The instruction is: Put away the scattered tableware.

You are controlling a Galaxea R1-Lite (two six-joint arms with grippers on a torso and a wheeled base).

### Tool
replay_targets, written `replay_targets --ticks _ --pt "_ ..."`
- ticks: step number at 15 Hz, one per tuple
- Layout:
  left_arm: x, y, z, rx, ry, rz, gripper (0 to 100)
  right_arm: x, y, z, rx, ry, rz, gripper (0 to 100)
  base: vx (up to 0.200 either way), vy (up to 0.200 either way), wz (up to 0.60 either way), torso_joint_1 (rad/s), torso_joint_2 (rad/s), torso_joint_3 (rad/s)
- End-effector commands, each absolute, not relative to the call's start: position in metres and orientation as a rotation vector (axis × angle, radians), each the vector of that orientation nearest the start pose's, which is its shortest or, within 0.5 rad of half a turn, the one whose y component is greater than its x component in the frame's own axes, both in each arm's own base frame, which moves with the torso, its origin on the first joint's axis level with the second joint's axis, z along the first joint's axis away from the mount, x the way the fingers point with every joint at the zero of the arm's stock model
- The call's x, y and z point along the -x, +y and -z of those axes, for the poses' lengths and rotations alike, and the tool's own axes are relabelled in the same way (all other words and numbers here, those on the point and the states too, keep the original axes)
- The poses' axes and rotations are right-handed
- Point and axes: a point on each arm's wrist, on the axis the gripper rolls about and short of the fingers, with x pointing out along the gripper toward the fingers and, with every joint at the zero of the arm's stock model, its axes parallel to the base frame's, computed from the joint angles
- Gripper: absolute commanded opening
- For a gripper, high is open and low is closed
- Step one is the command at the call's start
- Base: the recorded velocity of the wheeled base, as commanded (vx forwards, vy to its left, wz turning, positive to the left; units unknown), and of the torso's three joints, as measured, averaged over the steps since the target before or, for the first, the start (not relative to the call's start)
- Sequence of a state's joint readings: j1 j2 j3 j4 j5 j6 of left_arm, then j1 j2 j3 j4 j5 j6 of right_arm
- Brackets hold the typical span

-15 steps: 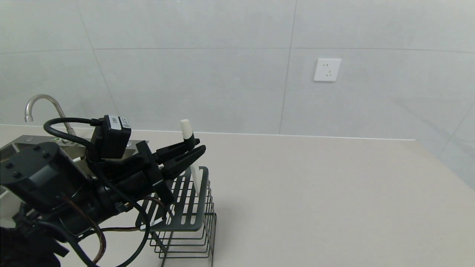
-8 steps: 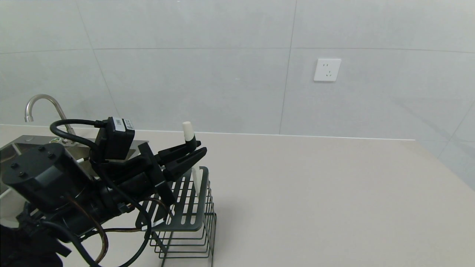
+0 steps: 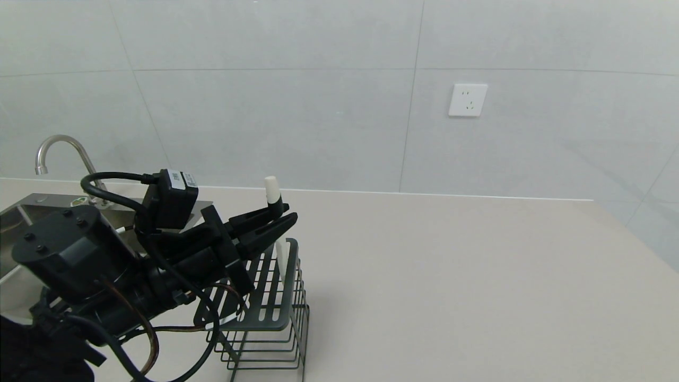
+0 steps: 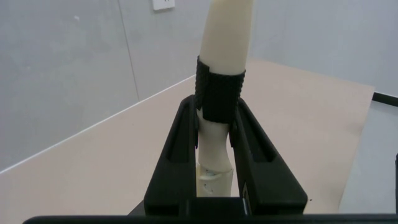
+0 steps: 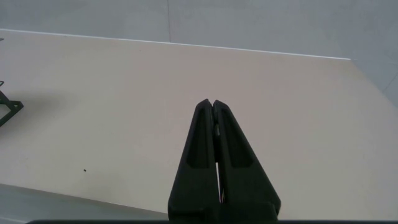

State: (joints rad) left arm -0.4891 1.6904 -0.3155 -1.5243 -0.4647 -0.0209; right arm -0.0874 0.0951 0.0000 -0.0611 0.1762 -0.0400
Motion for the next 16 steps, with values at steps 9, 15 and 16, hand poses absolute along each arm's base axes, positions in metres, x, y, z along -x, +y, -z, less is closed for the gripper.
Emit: replay_targets --ticks 9,15,16 --pt "-0.214 -0.125 -0.145 0.02 -0.099 0.954 0 0.015 0.005 -0.084 0.037 0.033 -0.09 0 0.0 0.0 0.0 0.0 0.0 0.0" --pt "-0.204 -0.119 -0.136 0.019 -0.049 0.95 0 0.015 0.005 -0.084 0.037 0.033 -0.09 0 0.0 0.0 0.0 0.0 0.0 0.0" --pt "-0.204 -0.119 -0.135 0.019 -0.046 0.948 0 0.015 0.005 -0.084 0.037 0.033 -0.09 0 0.0 0.0 0.0 0.0 0.0 0.0"
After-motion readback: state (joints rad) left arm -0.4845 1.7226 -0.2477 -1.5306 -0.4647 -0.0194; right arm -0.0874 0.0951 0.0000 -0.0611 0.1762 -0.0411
